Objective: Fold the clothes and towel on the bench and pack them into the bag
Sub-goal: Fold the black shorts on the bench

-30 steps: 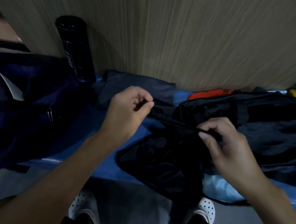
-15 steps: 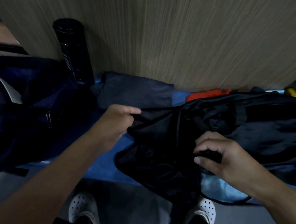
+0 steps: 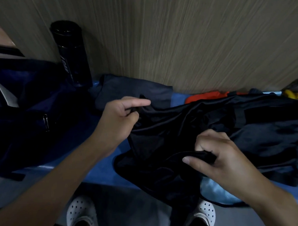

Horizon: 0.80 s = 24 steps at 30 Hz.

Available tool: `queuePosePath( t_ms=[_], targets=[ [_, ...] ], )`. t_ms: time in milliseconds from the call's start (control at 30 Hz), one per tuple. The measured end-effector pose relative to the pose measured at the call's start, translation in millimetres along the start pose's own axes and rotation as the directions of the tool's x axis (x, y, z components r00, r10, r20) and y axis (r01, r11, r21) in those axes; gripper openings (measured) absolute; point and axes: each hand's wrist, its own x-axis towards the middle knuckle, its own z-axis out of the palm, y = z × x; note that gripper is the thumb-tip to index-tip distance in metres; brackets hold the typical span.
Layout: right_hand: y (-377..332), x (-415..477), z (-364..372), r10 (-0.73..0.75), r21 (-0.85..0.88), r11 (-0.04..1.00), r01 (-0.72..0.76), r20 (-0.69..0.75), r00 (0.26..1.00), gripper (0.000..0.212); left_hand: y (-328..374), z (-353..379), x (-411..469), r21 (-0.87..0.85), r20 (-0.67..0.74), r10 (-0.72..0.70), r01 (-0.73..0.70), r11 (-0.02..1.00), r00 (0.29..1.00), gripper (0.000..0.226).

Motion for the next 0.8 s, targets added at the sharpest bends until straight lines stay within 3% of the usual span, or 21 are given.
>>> queuePosePath(
  t_ms=[167, 233, 300, 400, 600, 800],
  targets=[
    [-6, -2, 2, 0.055, 0.281, 0.957, -0.078, 0.09, 0.994, 0.028, 0, 0, -2, 0.005, 0.148, -0.088, 0.088, 0.996, 0.985, 0.064],
    [-6, 0, 7, 0.032, 0.182, 0.983, -0.037, 0.035, 0.999, 0.035, 4, 3, -5, -0.02, 0.212, -0.043, 0.049, 0.999, 0.976, 0.058],
    [-4, 3, 12, -0.095, -0.008, 0.995, 0.094, -0.014, 0.995, 0.04, 6, 5, -9, -0.064, 0.258, 0.046, -0.031, 0.998, 0.965, 0.042],
    [-1, 6, 11, -0.151, -0.098, 0.984, 0.147, -0.03, 0.988, 0.036, 8, 9, -16, -0.001, 0.294, 0.14, -0.146, 0.989, 0.946, 0.034],
    [-7, 8, 9, -0.133, -0.064, 0.99, 0.125, -0.125, 0.983, 0.027, -3, 30, -29, 0.079, 0.422, 0.155, -0.206, 0.975, 0.893, 0.045],
    [-8, 7, 5, -0.034, 0.126, 0.99, 0.06, -0.202, 0.979, 0.034, -6, 37, -30, 0.048, 0.307, 0.263, -0.291, 0.956, 0.915, 0.012]
  ],
)
